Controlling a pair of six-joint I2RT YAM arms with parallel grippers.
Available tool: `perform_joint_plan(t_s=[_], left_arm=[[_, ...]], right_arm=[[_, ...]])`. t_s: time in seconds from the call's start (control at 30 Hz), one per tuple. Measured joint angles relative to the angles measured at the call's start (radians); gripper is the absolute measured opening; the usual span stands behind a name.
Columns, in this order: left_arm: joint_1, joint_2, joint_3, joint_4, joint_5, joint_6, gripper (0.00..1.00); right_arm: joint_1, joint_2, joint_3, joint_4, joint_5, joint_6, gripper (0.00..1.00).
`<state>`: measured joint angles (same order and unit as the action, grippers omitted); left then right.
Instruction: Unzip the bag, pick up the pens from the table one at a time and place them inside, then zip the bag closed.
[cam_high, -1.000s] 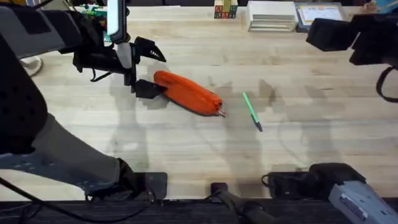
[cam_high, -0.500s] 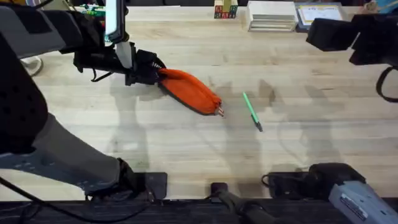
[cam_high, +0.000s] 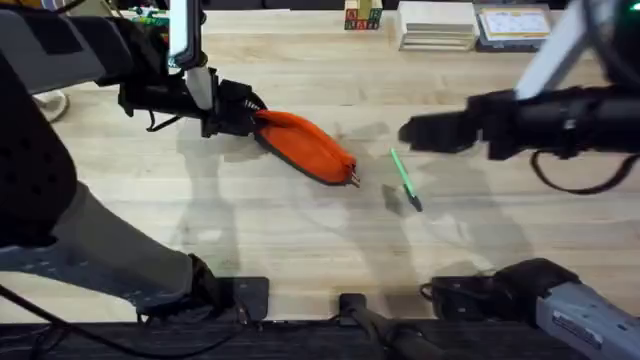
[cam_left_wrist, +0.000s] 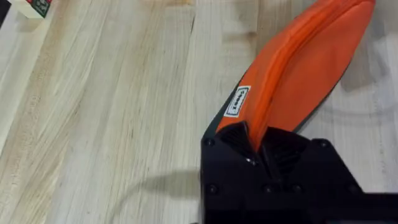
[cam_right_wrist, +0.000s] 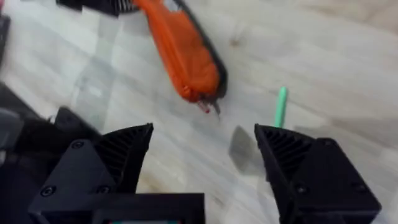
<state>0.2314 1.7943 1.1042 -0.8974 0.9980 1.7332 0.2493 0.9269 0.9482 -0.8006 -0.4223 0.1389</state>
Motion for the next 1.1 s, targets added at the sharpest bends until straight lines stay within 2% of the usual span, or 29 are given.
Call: perform_joint_plan(t_s=[0.1,0.2,0.57,0.83,1.1], left_arm=[[0.0,0.0,0.0,0.0,0.0,0.0,0.043],[0.0,0.0,0.0,0.0,0.0,0.0,0.043],[0.0,0.0,0.0,0.0,0.0,0.0,0.043],[0.0,0.0,0.0,0.0,0.0,0.0,0.043],[0.0,0.0,0.0,0.0,0.0,0.0,0.043]], right_arm=[[0.056,0.053,0.0,-0.013,-0.004,0.0,0.997],[0.151,0.18,0.0,-0.012,-0.005,0.0,0.997],[0.25,0.372,0.0,0.077,-0.005,0.0,0.997],[0.272,0.422,0.0,0.116,-0.005,0.011,0.997],[0.272,0.421,0.0,0.155,-0.005,0.04,0.997]])
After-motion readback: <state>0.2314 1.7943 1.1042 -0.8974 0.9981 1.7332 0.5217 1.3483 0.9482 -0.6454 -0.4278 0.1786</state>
